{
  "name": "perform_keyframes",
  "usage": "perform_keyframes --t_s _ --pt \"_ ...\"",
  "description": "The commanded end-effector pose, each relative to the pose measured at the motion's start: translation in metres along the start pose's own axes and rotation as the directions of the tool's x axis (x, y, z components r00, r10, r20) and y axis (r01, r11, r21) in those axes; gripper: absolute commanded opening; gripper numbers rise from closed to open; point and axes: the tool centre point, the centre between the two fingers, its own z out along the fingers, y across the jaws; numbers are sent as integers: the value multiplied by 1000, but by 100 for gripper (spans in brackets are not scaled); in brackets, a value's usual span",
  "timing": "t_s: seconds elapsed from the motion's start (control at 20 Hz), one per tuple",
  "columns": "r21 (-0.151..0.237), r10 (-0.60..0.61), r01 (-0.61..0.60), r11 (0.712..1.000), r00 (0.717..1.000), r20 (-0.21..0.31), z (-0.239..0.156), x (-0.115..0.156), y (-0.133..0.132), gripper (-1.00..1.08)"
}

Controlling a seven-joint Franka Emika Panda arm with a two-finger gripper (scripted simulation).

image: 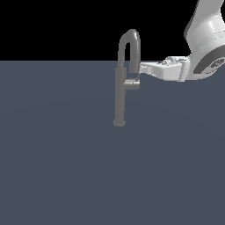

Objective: Turn on the faucet by rotating a designated handle.

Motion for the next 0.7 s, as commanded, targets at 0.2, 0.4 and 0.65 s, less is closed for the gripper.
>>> perform_keyframes --t_s 0.2,0.4,0.65 --pt "-7 14 -14 1000 1000 7 0 14 23 -100" --pt "-7 4 -4 1000 1000 4 0 15 23 -100" --pt "-8 14 -14 1000 1000 7 0 41 39 -100"
